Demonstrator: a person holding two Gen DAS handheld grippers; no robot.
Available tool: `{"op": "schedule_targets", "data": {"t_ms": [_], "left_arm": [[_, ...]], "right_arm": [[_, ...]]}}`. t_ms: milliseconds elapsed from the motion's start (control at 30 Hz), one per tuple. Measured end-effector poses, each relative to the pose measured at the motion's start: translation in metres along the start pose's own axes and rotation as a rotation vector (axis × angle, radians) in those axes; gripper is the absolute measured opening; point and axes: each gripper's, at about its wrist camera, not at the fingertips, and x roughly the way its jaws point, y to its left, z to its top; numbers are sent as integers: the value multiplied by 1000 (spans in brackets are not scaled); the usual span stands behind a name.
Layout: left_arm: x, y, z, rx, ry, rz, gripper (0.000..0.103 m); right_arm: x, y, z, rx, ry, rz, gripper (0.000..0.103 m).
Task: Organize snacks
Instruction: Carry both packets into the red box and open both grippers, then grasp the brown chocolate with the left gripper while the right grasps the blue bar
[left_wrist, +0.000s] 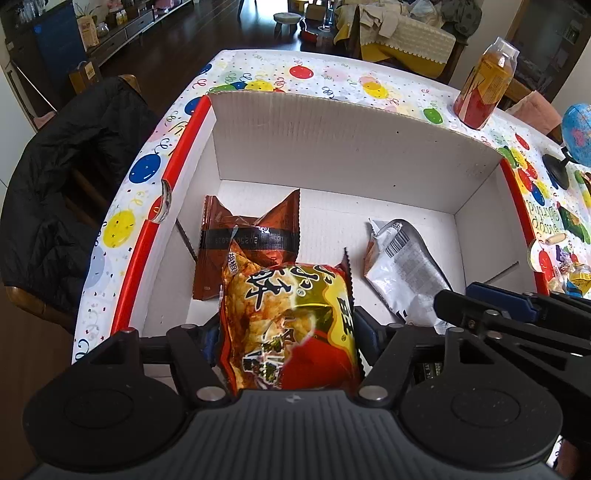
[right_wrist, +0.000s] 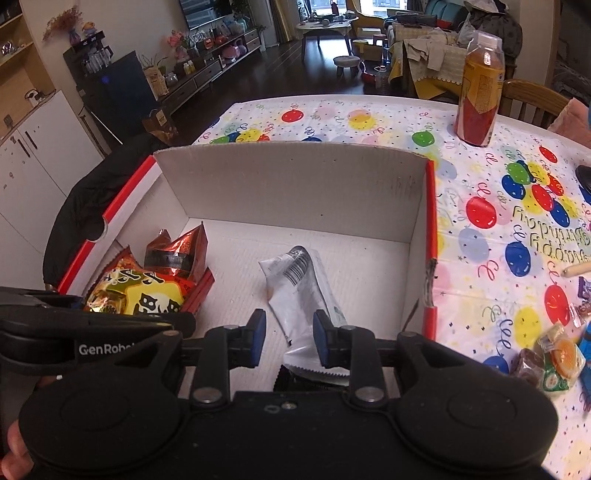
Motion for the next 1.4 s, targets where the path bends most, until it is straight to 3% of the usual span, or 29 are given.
{"op": "schedule_targets", "data": {"t_ms": [267,433,567,633,767,1000,1200,1300,1400], "left_arm": [[-19,3,-4,-11,-48,-35,75],[-38,5,-5,-16,-93,-69,79],[-56,2,-7,-7,-133,-89,79],[-65,0,-8,-1,-150,-103,81],[-83,-7,-12,25,-191,-135,83],[-103,-26,-17,80,-234,-174,84],[-112,-45,-19,124,-258,-206,90],[-114,-57,-19,145,-267,-222,101],[-115,-71,-19,161,-284,-243,102]], "right_arm": [[-25,-2,-5,21,-32,23,34],[-47,-1,-7,23,-78,32,49],[-69,0,-9,14,-117,41,51],[-80,1,-10,13,-144,38,64],[-101,0,-12,8,-189,34,66],[-132,-7,-19,19,-260,-9,81],[-150,-20,-26,51,-300,-66,86],[-158,-29,-31,71,-320,-91,89],[-165,-42,-35,91,-329,-117,90]]}}
